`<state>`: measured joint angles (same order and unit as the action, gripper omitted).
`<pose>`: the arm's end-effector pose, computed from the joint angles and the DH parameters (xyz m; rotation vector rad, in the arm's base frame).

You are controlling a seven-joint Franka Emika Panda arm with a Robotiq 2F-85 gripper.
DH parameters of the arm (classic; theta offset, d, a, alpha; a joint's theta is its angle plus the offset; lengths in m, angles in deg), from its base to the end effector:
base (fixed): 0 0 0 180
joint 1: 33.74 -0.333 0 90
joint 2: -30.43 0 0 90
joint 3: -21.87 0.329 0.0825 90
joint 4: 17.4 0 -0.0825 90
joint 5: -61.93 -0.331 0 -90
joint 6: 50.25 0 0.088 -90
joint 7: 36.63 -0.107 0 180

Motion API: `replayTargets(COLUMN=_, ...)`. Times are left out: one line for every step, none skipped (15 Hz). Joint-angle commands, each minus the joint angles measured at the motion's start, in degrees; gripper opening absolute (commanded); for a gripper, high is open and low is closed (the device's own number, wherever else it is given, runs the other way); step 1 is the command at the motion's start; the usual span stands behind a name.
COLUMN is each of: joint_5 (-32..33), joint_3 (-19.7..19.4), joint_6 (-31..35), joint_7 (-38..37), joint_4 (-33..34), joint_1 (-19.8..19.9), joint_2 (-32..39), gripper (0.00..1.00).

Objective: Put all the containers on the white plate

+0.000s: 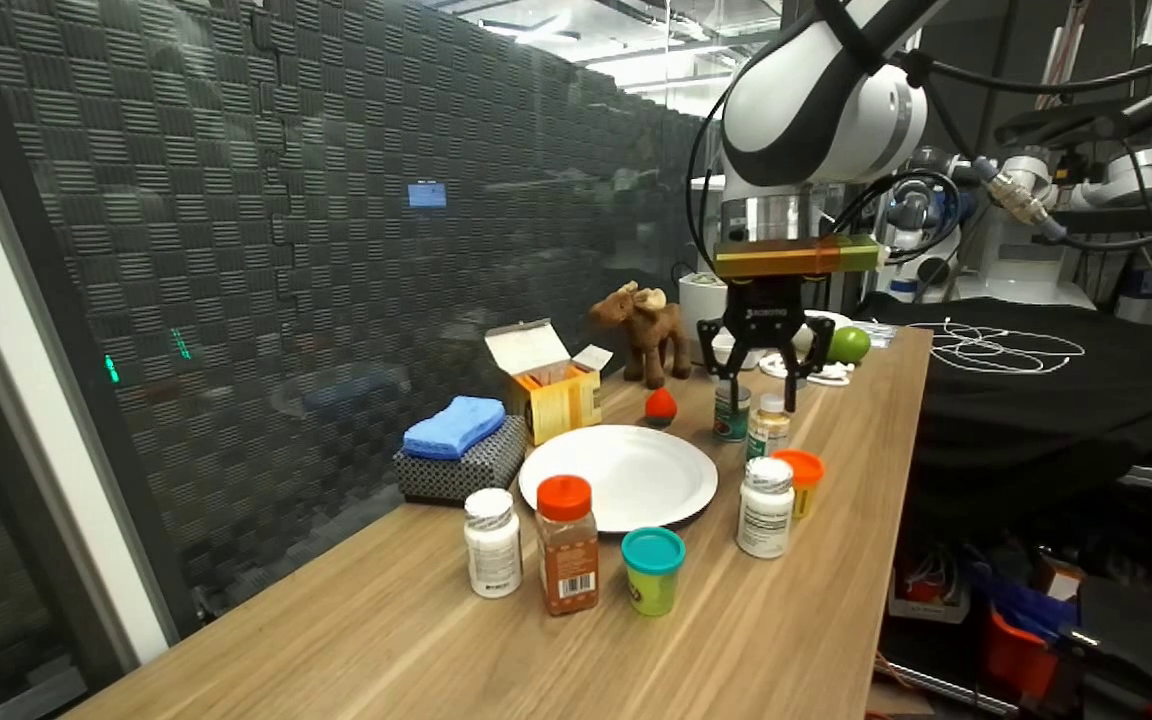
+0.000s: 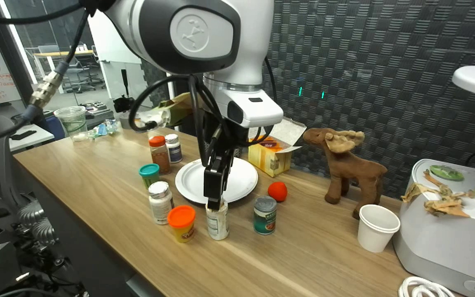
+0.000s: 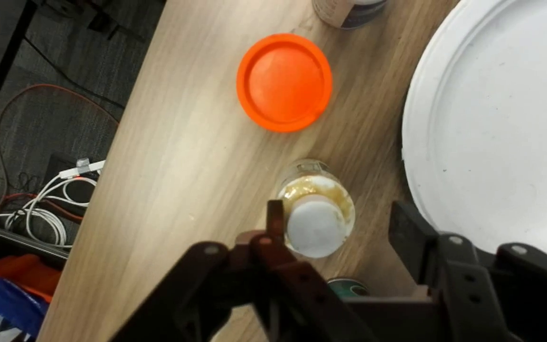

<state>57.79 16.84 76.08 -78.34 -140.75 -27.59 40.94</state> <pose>0.5012 -0.0954 0.3543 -2.7702 1.4586 0.2133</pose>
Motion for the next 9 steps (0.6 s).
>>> replayTargets(joint_5=-0.72, joint_3=-0.84, joint_6=-0.33, joint_7=-0.79, joint_4=1.19, joint_1=-1.15, joint_2=0.81, gripper=0.30)
replayTargets(joint_5=-0.59, joint_3=-0.90, joint_6=-0.27, joint_7=-1.17, joint_4=1.05, joint_1=-1.22, joint_2=0.69, gripper=0.23)
replayTargets(joint_5=-0.63, joint_3=-0.92, joint_6=-0.65, joint_7=-1.74, joint_4=0.77, joint_1=-1.29, joint_2=0.05, gripper=0.15)
replayTargets(joint_5=-0.71, joint_3=-0.87, joint_6=-0.81, joint_7=-2.33, joint_4=0.37, joint_1=-1.39, joint_2=-0.94, gripper=0.14)
replayTargets(joint_5=-0.09, joint_3=-0.87, joint_6=-0.93, joint_7=-3.23, joint_4=-0.32, joint_1=-1.66, joint_2=-1.97, gripper=0.13)
replayTargets(joint_5=0.25, joint_3=-0.84, joint_6=-0.70, joint_7=-4.29, joint_4=-1.06, joint_1=-1.95, joint_2=-3.22, gripper=0.14)
replayTargets(joint_5=0.68, joint_3=-0.69, joint_6=-0.79, joint_7=-4.91, joint_4=-1.76, joint_1=-2.30, joint_2=-4.80, gripper=0.14)
replayTargets(joint_5=1.15, joint_3=-0.49, joint_6=-1.01, joint_7=-5.18, joint_4=-1.93, joint_1=-2.67, joint_2=-5.83, gripper=0.14)
replayTargets(joint_5=1.75, joint_3=-0.24, joint_6=-1.39, joint_7=-5.48, joint_4=-1.72, joint_1=-3.08, joint_2=-6.74, gripper=0.14)
